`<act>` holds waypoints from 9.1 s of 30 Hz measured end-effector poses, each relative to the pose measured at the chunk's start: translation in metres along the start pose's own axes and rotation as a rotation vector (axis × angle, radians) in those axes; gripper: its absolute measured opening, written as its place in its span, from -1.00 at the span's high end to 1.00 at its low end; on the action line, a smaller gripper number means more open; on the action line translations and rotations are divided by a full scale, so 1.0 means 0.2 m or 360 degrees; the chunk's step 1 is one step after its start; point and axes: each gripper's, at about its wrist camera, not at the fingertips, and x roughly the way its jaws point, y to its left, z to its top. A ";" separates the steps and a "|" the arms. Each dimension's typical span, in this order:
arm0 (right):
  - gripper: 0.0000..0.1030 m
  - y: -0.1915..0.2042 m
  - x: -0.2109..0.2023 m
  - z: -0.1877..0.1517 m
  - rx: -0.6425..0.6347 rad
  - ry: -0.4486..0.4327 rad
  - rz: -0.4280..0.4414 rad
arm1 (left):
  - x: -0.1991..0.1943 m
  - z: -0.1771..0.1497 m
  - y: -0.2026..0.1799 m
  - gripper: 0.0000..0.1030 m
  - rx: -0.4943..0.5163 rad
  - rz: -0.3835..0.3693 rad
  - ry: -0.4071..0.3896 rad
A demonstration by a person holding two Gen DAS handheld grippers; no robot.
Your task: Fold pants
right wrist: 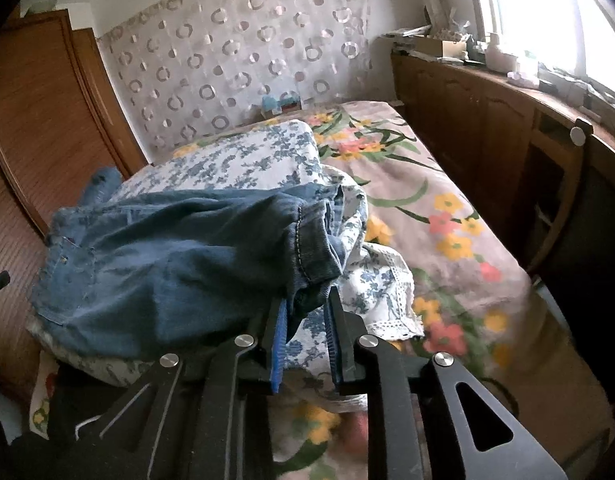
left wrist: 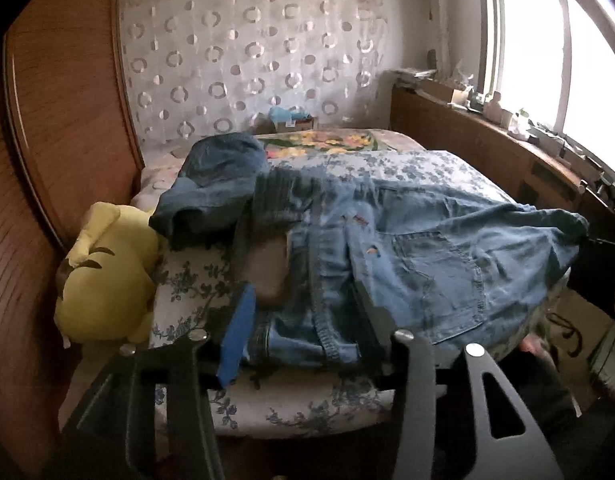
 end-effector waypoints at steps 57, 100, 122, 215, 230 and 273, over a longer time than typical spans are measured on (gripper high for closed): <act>0.83 0.36 -0.04 0.20 -0.0208 -0.0190 0.0408 | 0.12 0.14 -0.71 -0.71 0.0226 -0.0405 0.0009; 0.18 1.24 0.41 0.29 -0.0384 0.0163 0.0532 | 0.43 0.05 -0.40 -0.47 0.0135 -0.0320 0.0149; 0.17 1.26 0.47 0.20 -0.0338 0.0233 0.0391 | 0.58 0.01 -0.40 0.03 0.0184 -0.0252 0.0214; 0.10 2.19 0.43 0.56 -0.0814 0.0037 0.0878 | 0.03 -0.10 0.29 0.17 -0.0072 -0.0116 0.0063; 0.08 1.50 0.17 0.22 -0.0767 0.0012 0.0685 | 0.32 -0.14 0.26 0.17 -0.0121 -0.0100 0.0188; 0.02 1.09 0.23 -0.05 -0.0499 0.0116 0.0558 | 0.02 -0.03 0.19 0.05 -0.0038 -0.0122 0.0026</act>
